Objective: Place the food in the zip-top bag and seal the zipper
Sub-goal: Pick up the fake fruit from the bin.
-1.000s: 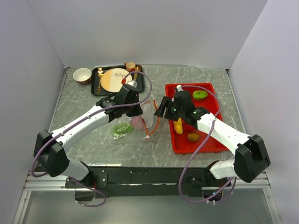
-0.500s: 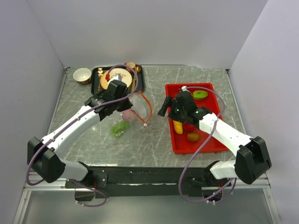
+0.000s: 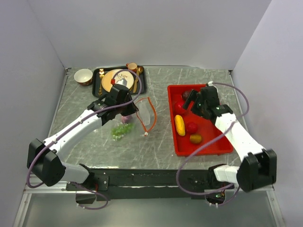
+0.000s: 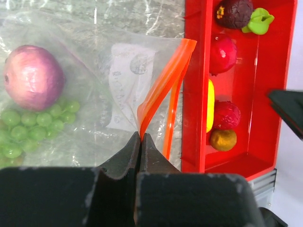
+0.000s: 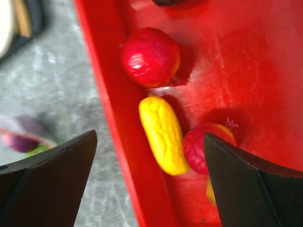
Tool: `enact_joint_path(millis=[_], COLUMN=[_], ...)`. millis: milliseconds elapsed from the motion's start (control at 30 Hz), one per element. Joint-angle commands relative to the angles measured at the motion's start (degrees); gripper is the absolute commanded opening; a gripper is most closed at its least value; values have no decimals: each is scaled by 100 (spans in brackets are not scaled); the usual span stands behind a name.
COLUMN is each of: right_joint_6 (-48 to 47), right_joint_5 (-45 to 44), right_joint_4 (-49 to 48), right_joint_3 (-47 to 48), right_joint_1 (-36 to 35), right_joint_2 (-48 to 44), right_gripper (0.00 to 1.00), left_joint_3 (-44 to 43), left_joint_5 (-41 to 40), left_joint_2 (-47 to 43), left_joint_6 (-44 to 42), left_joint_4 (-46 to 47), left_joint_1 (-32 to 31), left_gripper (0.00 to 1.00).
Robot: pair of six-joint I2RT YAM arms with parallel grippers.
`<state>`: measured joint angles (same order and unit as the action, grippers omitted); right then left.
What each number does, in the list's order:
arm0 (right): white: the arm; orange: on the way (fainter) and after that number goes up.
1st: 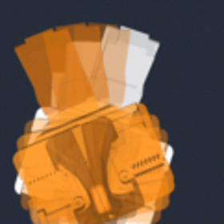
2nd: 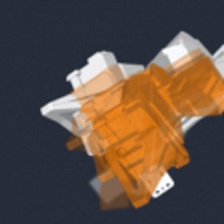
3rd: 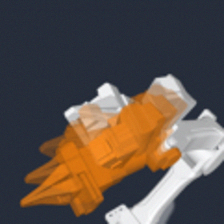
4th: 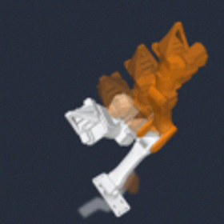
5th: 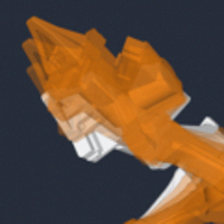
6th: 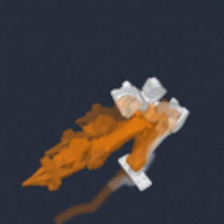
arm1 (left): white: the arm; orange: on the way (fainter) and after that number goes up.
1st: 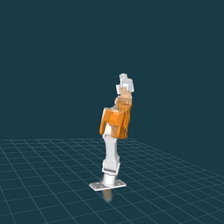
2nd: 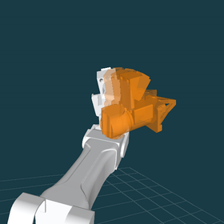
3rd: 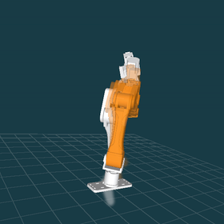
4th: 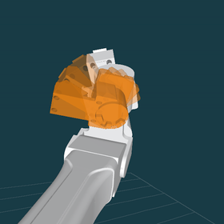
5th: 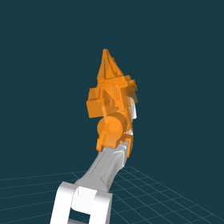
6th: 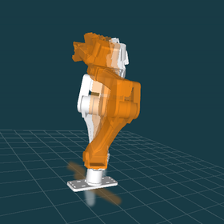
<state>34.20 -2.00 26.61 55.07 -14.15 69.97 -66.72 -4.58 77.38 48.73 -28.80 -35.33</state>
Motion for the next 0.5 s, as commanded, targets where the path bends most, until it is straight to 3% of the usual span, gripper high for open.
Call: enact_joint_path(millis=[0, 467], right_joint_6=[-229, -18], right_joint_5=[278, 517], right_joint_4=[-23, 107], right_joint_3=[119, 260], right_joint_1=[114, 466], right_joint_2=[403, 764], right_gripper=[100, 96], left_joint_3=[-25, 18], left_joint_5=[168, 115], left_joint_2=[-189, -241], left_joint_6=[-136, -162], left_joint_4=[278, 199], left_joint_1=[-9, -9], left_gripper=[1, 1])
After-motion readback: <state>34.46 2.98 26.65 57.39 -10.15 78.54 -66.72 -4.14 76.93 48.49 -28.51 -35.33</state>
